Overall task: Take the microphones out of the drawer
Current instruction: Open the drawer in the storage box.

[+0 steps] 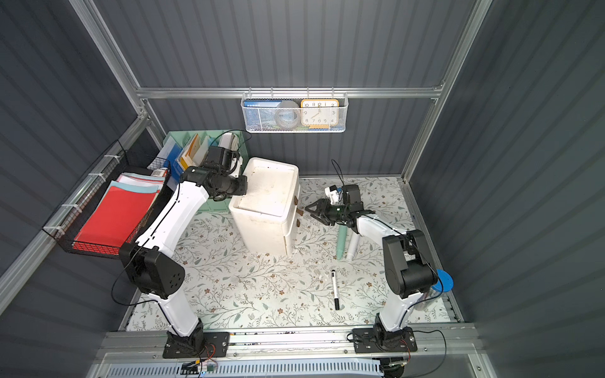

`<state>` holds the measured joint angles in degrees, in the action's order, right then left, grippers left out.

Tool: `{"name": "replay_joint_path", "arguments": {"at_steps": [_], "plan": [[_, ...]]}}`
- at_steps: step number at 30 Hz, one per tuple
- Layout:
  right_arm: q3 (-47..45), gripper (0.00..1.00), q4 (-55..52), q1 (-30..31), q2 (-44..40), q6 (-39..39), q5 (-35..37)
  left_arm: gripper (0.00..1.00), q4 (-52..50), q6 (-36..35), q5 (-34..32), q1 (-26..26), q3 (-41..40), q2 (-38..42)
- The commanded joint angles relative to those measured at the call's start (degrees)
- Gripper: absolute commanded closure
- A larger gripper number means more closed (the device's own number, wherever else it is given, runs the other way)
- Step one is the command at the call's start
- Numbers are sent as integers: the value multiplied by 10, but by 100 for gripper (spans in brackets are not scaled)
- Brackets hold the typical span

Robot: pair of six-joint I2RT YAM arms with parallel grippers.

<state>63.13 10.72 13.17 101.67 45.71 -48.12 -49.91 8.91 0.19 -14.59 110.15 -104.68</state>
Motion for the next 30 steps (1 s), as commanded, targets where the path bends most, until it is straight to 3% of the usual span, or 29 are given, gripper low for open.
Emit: {"name": "replay_joint_path", "arguments": {"at_steps": [1,10,17,22,30], "plan": [[-6,42,85,3,26,50,-16,100,48,76,112,-17,-4,0],[4,42,207,12,99,142,-27,100,52,80,111,-17,-16,2],[24,46,226,28,130,160,-32,100,57,85,110,-17,-17,3],[31,58,243,29,139,175,-28,100,59,86,109,-17,-20,4],[30,100,243,28,137,174,-26,100,61,87,107,-17,-25,6]]}}
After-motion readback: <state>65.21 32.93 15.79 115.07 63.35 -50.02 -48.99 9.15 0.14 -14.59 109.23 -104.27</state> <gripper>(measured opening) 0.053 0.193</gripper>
